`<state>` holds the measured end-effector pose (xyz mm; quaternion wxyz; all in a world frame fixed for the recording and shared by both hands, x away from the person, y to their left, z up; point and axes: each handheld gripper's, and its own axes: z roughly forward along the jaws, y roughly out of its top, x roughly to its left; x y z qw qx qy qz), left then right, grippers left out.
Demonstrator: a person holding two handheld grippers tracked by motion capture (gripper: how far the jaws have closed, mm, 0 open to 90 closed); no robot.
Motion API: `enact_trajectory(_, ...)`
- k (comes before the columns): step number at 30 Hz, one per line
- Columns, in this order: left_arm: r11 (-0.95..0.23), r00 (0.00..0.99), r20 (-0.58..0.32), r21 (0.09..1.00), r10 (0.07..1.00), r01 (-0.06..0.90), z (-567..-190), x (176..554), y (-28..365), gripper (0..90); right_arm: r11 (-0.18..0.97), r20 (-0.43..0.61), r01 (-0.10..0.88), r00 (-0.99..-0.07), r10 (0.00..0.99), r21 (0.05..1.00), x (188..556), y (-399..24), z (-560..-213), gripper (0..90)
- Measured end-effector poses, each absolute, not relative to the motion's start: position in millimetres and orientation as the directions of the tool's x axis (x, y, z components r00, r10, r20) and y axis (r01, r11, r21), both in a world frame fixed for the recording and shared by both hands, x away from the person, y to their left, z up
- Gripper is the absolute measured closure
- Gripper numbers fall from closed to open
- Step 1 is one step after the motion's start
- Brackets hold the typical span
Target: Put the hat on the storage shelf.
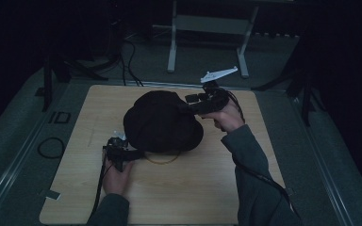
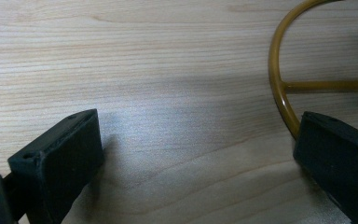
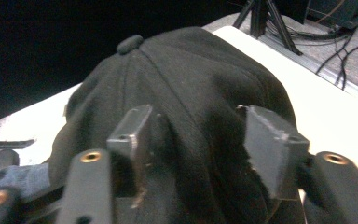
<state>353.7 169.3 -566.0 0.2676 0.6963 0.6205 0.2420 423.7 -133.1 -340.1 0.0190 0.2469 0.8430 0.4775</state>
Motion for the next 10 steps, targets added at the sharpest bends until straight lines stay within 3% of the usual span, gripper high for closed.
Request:
enact_trajectory(6,-0.087,0.113,0.005,0.673,0.994,0.735,-566.0,353.7,169.3,0.7,0.430,0.204,0.412,-0.869,0.451,0.804,424.2,-134.0,-346.1,30.3)
enact_trajectory(10,-0.087,0.113,0.005,0.673,0.994,0.734,-566.0,353.7,169.3,0.7,0.437,0.205,0.417,-0.867,0.455,0.797,424.5,-134.7,-348.7,29.8)
